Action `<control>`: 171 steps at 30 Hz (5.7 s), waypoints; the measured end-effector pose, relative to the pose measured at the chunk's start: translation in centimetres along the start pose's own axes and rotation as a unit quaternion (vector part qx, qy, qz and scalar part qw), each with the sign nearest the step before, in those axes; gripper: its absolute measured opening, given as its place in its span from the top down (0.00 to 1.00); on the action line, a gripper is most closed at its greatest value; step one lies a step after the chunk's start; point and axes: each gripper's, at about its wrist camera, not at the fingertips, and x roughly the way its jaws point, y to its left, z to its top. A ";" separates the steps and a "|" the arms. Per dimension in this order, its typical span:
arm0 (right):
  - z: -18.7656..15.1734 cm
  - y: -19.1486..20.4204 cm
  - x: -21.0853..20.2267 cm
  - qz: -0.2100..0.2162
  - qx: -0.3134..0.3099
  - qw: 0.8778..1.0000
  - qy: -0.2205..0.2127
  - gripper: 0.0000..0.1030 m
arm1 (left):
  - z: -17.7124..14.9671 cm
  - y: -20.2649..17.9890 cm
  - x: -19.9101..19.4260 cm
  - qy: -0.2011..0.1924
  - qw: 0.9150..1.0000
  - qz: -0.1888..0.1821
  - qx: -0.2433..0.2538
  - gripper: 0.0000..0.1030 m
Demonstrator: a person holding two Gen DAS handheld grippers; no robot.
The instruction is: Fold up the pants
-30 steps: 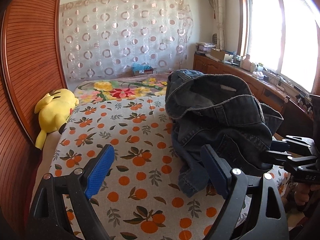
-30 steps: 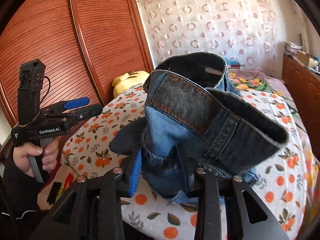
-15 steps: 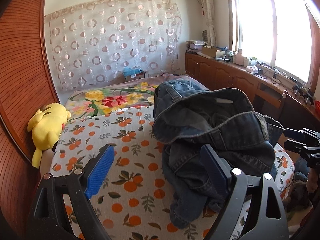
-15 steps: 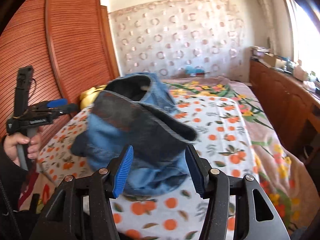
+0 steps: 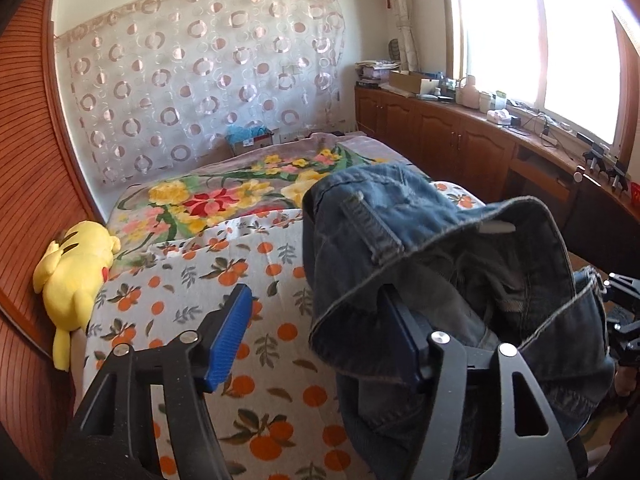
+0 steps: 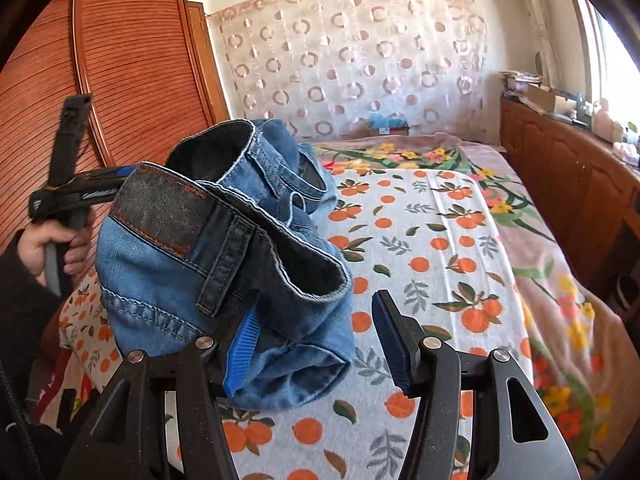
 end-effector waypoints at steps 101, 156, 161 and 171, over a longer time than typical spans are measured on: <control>20.6 -7.5 -11.7 0.169 -0.147 0.974 0.015 0.54 | -9.5 11.6 -10.1 0.039 0.995 0.030 -0.092 0.56; 15.4 -20.6 -5.0 -0.074 -0.043 0.996 0.027 0.46 | -19.7 -0.1 -13.7 0.065 0.988 -0.055 -0.132 0.98; 14.5 -21.2 -6.1 -0.067 -0.022 0.997 0.008 0.46 | -17.9 3.1 -18.1 0.013 0.990 -0.012 -0.142 0.98; 13.4 -21.5 -6.1 -0.047 -0.013 0.999 0.008 0.46 | -18.8 6.0 -19.7 0.024 0.988 0.023 -0.152 0.97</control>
